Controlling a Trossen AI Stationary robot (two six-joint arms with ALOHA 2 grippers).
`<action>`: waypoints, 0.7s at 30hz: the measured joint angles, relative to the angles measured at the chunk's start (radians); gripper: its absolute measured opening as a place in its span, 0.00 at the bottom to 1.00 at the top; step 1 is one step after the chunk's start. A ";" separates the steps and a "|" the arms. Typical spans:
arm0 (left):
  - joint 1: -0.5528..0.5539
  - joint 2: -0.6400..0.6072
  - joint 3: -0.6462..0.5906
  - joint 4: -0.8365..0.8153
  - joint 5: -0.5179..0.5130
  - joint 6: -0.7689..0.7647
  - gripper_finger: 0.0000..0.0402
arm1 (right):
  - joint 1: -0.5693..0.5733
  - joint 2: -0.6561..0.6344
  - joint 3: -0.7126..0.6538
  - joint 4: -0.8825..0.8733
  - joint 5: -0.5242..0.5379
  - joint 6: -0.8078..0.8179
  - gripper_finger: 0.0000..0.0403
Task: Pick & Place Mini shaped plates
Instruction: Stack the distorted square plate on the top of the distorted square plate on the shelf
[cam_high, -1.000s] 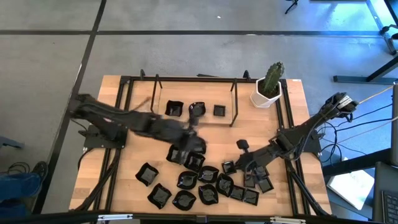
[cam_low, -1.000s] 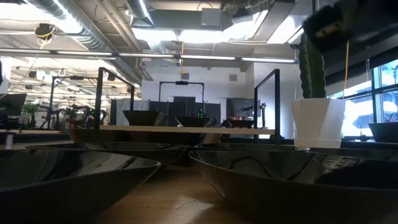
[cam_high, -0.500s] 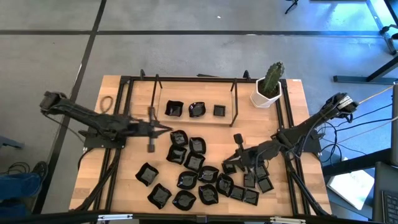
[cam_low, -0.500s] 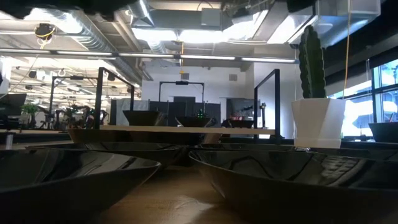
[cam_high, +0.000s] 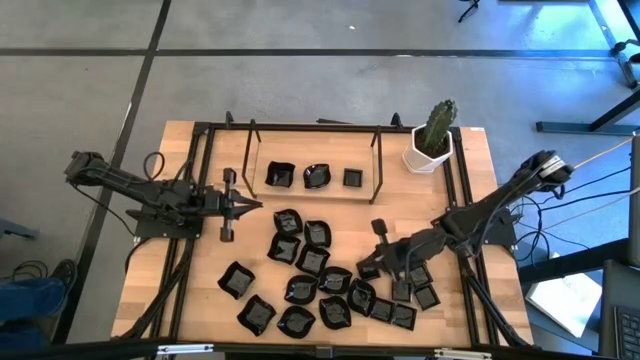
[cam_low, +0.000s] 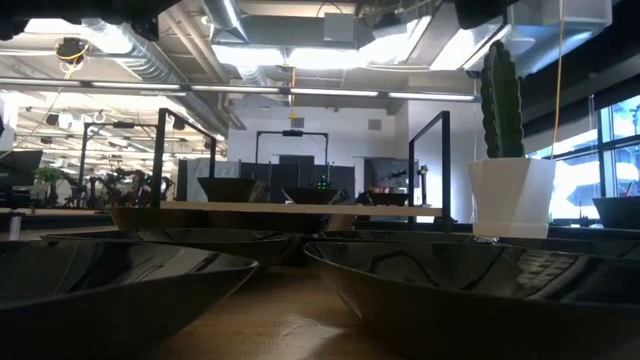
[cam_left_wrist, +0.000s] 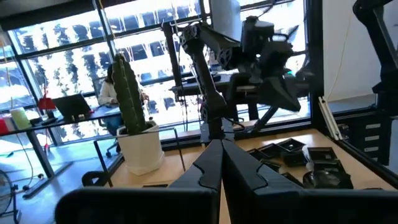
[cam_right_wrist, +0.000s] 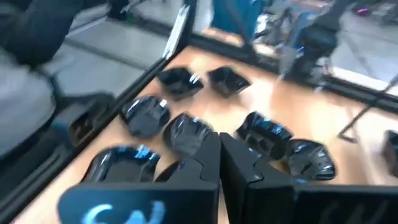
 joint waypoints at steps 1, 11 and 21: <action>0.000 0.000 0.000 -0.002 0.000 -0.003 0.01 | 0.000 0.007 0.000 -0.006 -0.008 -0.015 0.01; 0.001 0.006 0.000 -0.008 -0.034 0.021 0.01 | 0.000 0.032 0.000 0.027 -0.001 -0.042 0.04; 0.001 0.008 0.000 0.002 -0.034 0.080 0.01 | -0.001 0.030 0.000 0.093 0.049 -0.067 0.04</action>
